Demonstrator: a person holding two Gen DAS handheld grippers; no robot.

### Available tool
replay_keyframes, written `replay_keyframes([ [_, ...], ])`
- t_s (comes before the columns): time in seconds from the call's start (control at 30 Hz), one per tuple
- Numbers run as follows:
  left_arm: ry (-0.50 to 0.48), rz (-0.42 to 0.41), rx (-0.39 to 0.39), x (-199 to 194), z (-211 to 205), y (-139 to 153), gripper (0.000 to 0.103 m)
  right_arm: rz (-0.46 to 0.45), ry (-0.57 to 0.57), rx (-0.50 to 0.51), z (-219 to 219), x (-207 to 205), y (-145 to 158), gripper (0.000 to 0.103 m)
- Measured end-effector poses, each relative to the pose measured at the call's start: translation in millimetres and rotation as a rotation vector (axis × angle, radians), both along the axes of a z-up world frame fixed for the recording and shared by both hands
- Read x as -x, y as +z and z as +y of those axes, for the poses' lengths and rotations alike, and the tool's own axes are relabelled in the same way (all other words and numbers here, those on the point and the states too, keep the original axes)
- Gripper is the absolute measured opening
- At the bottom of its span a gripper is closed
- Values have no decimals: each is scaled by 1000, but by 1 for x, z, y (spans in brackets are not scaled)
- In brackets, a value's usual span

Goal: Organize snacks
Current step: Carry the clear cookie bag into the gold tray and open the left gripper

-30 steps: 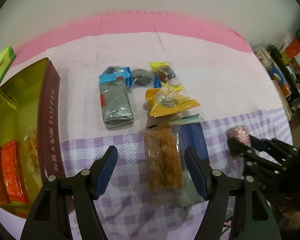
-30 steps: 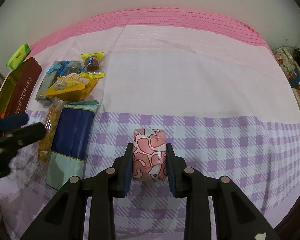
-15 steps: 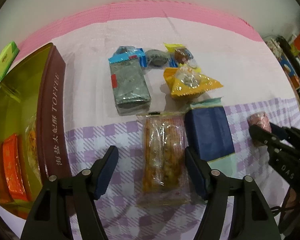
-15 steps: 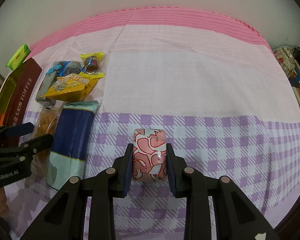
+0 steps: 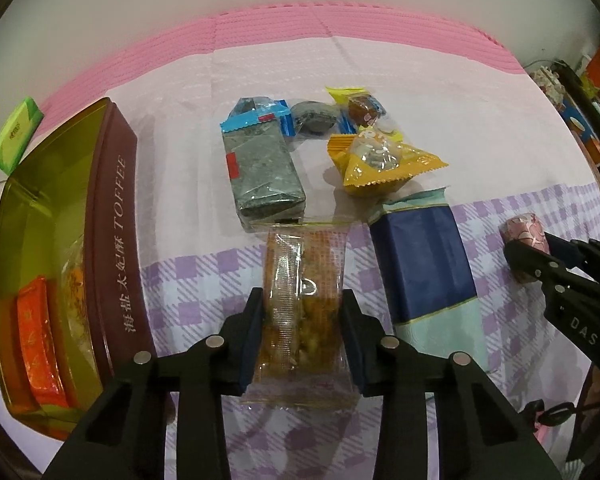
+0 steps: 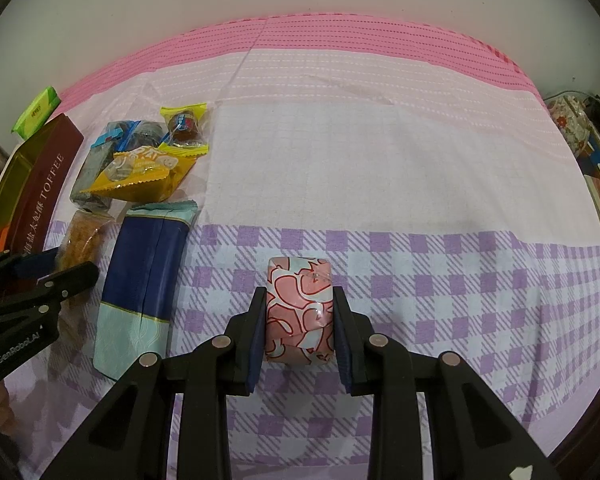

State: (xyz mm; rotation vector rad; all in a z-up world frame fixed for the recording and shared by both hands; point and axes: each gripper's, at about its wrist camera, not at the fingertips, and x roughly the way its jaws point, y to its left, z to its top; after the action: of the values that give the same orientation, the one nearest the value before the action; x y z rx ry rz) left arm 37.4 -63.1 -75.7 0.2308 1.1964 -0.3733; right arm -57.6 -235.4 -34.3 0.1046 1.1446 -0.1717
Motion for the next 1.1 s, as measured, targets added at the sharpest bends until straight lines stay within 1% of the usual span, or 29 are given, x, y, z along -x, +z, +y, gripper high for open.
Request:
replay_keyframes([
  [0.2, -11, 7, 2, 2, 2, 5, 38, 1, 1, 6, 0, 0, -1, 28],
  [0.33, -15, 0, 16, 4, 5, 12, 38, 1, 1, 9, 2, 0, 0, 28],
  [0.57, 5, -11, 45, 7, 15, 30, 38, 1, 0, 11, 2, 0, 0, 28],
  [0.77, 11, -44, 56, 9, 26, 51, 38, 1, 0, 11, 2, 0, 0, 28],
  [0.93, 53, -74, 53, 2, 49, 66, 38, 2, 0, 12, 2, 0, -1, 28],
  [1.1, 132, -113, 23, -14, 87, 77, 38, 2, 1, 15, 2, 0, -1, 28],
])
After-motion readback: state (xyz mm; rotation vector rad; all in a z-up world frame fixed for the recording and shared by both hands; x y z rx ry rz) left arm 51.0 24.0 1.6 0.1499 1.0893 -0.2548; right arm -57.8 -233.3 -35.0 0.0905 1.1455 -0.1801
